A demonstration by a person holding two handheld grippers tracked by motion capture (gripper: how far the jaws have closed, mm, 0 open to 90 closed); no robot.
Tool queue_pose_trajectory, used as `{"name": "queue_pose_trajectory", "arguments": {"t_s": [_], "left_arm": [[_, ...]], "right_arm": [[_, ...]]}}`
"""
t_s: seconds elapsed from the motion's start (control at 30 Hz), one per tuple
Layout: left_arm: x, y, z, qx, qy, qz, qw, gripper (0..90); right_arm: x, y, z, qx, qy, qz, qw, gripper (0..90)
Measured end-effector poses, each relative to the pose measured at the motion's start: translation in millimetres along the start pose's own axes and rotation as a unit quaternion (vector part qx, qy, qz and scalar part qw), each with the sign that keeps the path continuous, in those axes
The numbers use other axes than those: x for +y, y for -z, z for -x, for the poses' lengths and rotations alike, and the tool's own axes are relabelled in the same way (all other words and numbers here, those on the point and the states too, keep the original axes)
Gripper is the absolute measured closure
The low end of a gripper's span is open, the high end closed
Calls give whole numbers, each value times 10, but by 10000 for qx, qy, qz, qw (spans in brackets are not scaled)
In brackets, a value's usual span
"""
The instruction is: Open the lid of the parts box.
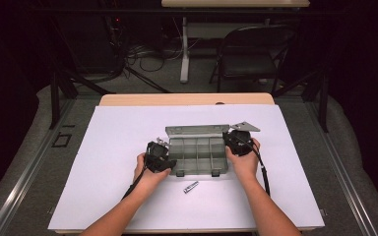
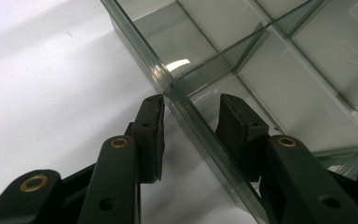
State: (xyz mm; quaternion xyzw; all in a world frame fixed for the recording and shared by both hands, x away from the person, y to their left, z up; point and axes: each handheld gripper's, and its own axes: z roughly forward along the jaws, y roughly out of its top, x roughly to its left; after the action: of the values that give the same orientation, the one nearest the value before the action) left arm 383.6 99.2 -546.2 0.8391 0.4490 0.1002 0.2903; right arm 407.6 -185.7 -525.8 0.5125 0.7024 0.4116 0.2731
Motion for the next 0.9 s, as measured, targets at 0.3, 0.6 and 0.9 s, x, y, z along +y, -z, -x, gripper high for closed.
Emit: {"name": "queue_pose_trajectory", "arguments": {"t_s": [0.3, 0.6, 0.9], "left_arm": [[-3, -4, 28, 104, -51, 0, 9999, 616], [4, -2, 21, 89, -27, -33, 10000, 623], [7, -5, 24, 114, -18, -21, 9999, 627]], "right_arm": [[1, -5, -16, -68, -82, 11, 9999, 849], [15, -21, -33, -159, -208, 11, 9997, 854], [64, -52, -54, -302, -296, -54, 9991, 868]]}}
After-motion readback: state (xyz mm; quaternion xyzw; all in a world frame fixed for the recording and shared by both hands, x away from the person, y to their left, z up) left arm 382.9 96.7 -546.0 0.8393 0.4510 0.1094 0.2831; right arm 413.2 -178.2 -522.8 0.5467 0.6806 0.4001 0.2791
